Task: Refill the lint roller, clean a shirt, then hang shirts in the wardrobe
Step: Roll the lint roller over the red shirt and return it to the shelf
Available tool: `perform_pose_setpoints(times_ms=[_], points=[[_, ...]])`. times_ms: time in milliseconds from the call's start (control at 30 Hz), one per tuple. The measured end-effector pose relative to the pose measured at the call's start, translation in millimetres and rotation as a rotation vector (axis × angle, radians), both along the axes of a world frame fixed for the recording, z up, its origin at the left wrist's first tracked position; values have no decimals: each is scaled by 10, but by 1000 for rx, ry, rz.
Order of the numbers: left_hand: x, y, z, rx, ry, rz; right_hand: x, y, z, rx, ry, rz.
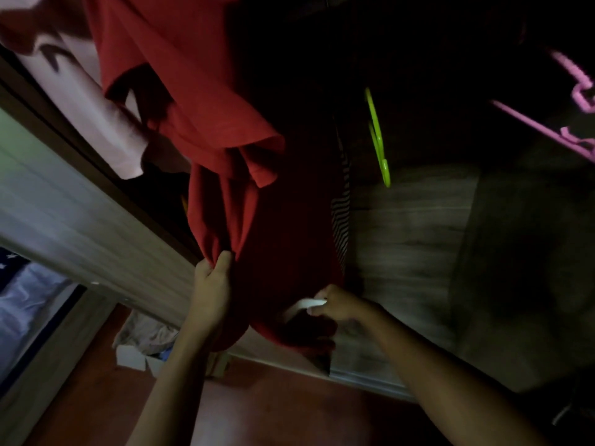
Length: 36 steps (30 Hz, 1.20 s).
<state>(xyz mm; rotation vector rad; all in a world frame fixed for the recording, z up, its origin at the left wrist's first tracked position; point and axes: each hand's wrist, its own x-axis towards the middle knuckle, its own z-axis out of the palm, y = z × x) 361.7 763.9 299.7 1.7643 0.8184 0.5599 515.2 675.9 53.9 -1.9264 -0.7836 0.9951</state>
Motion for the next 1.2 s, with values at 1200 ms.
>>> perform_pose_setpoints(times_ms=[1200], points=[[133, -78, -79, 71, 41, -8, 516, -314, 1364, 501, -5, -133]])
